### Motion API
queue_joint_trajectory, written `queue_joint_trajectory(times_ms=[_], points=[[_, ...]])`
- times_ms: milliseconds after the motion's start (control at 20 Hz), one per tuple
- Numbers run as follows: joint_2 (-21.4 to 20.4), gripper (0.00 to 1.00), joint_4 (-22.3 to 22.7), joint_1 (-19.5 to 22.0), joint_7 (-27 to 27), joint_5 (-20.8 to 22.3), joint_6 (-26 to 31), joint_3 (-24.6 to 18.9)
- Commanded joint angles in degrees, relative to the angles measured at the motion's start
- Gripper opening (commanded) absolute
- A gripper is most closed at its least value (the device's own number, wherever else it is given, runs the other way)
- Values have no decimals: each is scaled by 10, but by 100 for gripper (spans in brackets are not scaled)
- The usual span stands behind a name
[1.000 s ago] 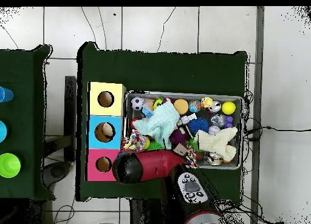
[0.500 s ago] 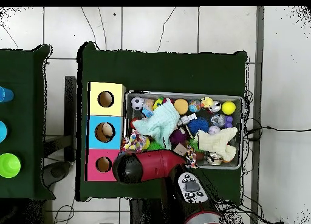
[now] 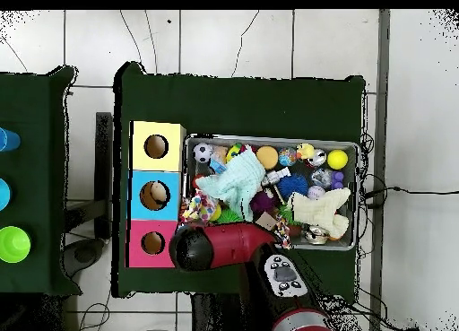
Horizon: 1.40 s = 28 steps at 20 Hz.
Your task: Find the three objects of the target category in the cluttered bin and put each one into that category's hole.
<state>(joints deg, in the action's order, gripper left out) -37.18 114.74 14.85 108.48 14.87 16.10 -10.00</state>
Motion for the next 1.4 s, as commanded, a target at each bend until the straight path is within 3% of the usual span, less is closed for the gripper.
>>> queue_joint_trajectory(times_ms=[50, 800, 1400], points=[[56, 0, -53, -9, 56, 1, -26, -10], [49, 0, -55, 7, 47, -2, -10, -16], [-18, 0, -86, -21, 57, -62, 159, -16]])
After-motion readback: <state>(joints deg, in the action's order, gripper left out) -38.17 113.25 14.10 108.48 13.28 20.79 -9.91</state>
